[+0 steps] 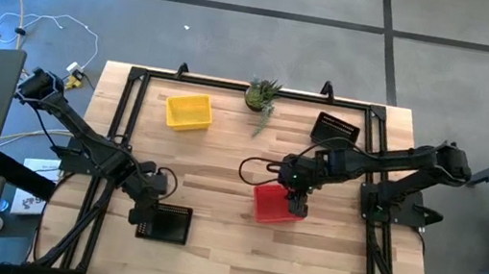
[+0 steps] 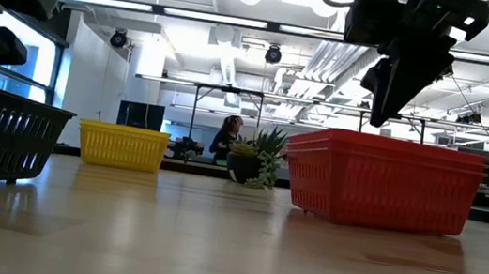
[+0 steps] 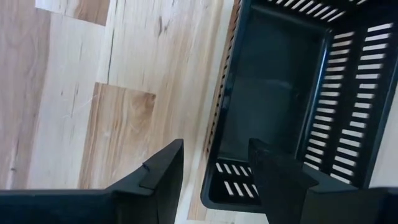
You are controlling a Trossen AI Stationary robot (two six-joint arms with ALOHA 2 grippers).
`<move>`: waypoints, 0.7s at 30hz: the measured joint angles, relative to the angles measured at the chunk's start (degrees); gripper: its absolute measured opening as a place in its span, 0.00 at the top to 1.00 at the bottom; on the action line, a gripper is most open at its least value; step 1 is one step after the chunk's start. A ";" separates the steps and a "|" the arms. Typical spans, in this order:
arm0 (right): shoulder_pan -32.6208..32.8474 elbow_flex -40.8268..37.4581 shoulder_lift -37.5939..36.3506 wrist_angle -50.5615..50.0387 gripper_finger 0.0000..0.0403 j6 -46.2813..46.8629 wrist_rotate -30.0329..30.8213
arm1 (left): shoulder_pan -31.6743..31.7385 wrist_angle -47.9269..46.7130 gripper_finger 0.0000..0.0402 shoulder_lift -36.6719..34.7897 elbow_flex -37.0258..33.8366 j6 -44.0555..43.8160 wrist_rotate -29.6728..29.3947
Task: Stack baskets by color
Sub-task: Stack the bottom black bin on top of the top black bin on the table
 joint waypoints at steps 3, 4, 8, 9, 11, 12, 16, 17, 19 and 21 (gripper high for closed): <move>0.00 0.00 0.00 0.00 0.66 0.18 0.02 | 0.00 0.25 0.59 1.60 0.00 0.00 0.00; 0.00 0.00 0.00 0.01 0.66 0.18 0.02 | 0.00 0.45 0.59 2.35 0.00 0.00 0.00; 0.00 0.00 0.00 0.32 0.66 0.18 0.02 | 0.02 1.00 0.59 6.50 0.00 1.00 0.02; 0.00 0.00 0.00 0.31 0.66 0.18 0.02 | 0.02 1.07 0.59 7.50 0.00 1.35 0.01; 0.00 0.00 0.00 0.31 0.66 0.18 0.02 | 0.02 1.20 0.59 9.10 0.00 1.40 0.02; 0.00 0.00 0.00 0.31 0.66 0.18 0.02 | 0.02 1.36 0.60 9.87 0.00 1.40 0.27; 0.00 0.00 0.00 0.46 0.66 0.18 0.04 | 0.02 1.71 0.68 11.85 0.00 1.51 1.98; 0.00 0.00 0.00 0.59 0.66 0.18 0.04 | 0.09 2.01 0.72 12.15 0.00 1.51 2.46; 0.00 0.00 0.00 1.19 0.66 0.20 0.04 | 0.22 2.70 0.80 12.53 0.00 1.49 3.05; 0.00 0.00 0.00 2.38 0.66 0.20 0.07 | 0.22 3.91 0.89 12.60 0.00 1.11 3.19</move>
